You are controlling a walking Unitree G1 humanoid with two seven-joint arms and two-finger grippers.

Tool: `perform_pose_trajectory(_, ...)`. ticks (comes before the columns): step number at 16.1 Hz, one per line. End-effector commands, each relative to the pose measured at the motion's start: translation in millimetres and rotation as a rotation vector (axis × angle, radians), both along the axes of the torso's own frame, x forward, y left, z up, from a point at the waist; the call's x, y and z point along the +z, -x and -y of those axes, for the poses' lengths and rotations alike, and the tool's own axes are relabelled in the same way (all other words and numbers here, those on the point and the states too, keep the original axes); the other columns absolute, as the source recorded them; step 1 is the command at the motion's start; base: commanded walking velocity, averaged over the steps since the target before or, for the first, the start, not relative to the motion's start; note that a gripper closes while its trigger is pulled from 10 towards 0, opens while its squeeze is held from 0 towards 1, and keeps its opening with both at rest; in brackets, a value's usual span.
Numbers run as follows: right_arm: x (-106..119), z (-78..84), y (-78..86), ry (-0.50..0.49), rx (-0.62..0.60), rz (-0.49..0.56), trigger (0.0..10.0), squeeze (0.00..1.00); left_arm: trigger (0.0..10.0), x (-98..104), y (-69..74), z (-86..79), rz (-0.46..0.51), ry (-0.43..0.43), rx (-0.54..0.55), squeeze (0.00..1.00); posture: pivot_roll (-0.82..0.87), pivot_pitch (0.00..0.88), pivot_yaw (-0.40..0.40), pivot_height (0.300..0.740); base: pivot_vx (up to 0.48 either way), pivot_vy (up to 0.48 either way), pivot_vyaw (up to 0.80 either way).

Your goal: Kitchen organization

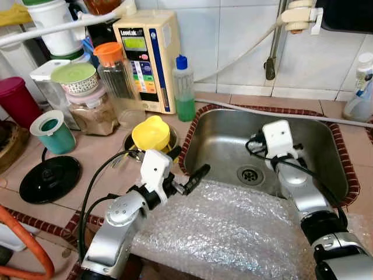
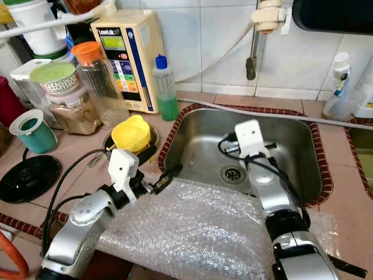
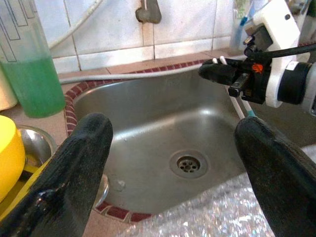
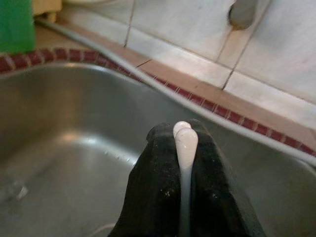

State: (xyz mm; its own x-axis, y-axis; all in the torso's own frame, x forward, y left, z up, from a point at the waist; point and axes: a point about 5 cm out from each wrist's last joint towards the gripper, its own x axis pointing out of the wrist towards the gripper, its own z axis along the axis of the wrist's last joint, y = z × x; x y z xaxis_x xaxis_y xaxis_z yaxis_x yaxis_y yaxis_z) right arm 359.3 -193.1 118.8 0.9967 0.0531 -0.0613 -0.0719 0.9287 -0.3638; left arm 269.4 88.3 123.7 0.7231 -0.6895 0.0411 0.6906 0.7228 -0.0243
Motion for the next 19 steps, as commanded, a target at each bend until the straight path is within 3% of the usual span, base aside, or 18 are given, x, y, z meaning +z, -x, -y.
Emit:
perform_pose_trajectory(1,4.0,-7.8,-3.4,-0.008,0.036,0.014,10.0,1.00,10.0,0.7,1.3,-3.6,0.003,-0.027,-0.007,1.00,0.06,0.000,0.139,0.740,0.000,0.000,0.00)
perform_pose_trajectory(7,-16.7,-20.6,1.7,-0.061,0.072,-0.043,10.0,1.00,10.0,-3.2,-0.1,-6.9,-0.008,-0.100,-0.007,1.00,0.06,0.000,0.152,0.740,0.000,0.000,0.00)
perform_pose_trajectory(10,-13.2,-24.8,1.4,-0.162,0.087,-0.027,10.0,1.00,10.0,3.0,-6.4,-8.6,0.021,-0.084,0.042,1.00,0.06,0.000,0.151,0.740,0.000,0.000,0.00)
perform_pose_trajectory(12,-6.7,-36.1,4.1,-0.239,0.157,0.006,10.0,1.00,10.0,8.3,-13.7,-12.5,0.050,-0.089,0.093,1.00,0.06,0.000,0.147,0.740,0.000,0.000,0.00)
perform_pose_trajectory(15,1.1,-59.5,19.3,-0.289,0.327,0.036,10.0,1.00,10.0,10.7,-24.6,-17.8,0.061,-0.093,0.162,1.00,0.05,0.000,0.138,0.740,0.000,0.000,0.00)
perform_pose_trajectory(19,16.4,-77.7,51.6,-0.297,0.495,0.066,10.0,1.00,10.0,24.4,-54.9,-31.0,0.097,-0.077,0.360,1.00,0.01,0.000,0.136,0.740,0.000,0.000,0.00)
